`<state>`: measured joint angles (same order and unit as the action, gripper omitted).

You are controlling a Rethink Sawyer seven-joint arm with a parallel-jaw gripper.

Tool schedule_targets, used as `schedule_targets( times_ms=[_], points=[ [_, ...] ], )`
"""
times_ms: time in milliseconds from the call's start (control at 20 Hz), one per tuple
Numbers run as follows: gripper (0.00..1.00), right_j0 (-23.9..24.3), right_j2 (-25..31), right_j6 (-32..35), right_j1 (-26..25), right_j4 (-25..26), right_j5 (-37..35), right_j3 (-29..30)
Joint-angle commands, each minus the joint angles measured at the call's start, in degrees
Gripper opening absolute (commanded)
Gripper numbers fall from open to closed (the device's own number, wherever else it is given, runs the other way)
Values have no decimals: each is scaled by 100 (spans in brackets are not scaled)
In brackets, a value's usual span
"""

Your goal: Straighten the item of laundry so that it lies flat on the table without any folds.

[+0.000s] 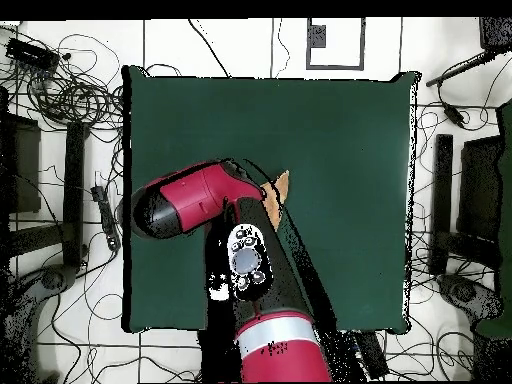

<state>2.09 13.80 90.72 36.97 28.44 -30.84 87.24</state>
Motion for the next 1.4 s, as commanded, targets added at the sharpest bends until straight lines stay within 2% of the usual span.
schedule_targets(
  times_ms=[50,700,1400],
  points=[
    [100,-23,784,-1468,-103,481,-824,214],
    [100,215,1027,-1523,71,770,-1011,451],
    [100,454,1205,-1490,144,1104,-860,656]
  ],
)
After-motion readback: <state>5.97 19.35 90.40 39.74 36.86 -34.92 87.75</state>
